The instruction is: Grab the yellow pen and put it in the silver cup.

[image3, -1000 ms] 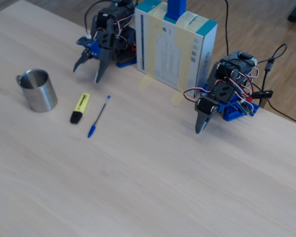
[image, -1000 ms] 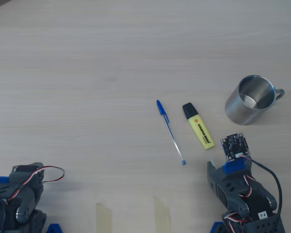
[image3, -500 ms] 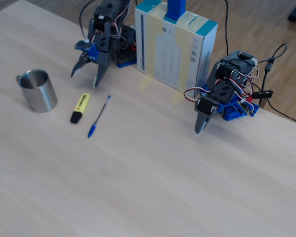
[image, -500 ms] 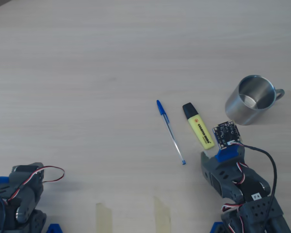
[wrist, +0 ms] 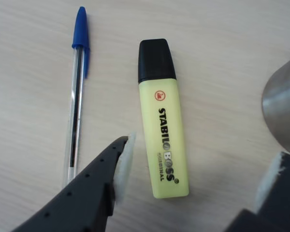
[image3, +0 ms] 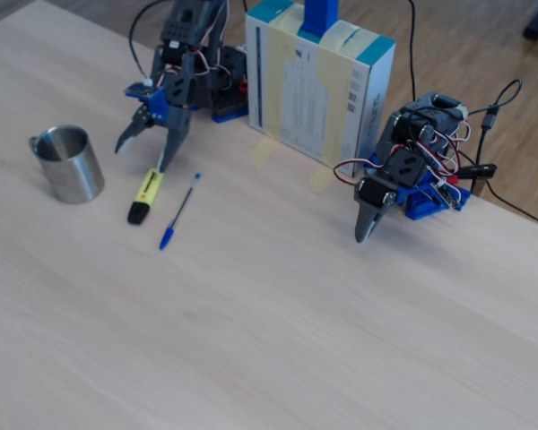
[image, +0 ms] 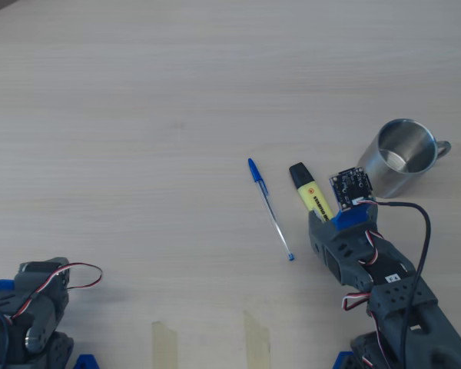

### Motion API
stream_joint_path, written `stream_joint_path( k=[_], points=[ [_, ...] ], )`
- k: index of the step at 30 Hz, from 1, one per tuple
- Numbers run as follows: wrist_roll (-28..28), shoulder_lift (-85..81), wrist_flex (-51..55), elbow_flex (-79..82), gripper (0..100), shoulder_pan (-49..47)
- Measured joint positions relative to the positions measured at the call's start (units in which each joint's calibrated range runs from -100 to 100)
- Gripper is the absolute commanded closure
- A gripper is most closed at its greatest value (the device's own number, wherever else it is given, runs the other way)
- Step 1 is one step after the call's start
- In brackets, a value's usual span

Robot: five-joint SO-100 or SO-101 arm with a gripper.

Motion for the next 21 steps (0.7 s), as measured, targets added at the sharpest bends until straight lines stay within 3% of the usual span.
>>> stream_joint_path(
  k=[21],
  points=[
    [0.0,19.5,-0.5,-12.0,59,-2.9]
  ],
)
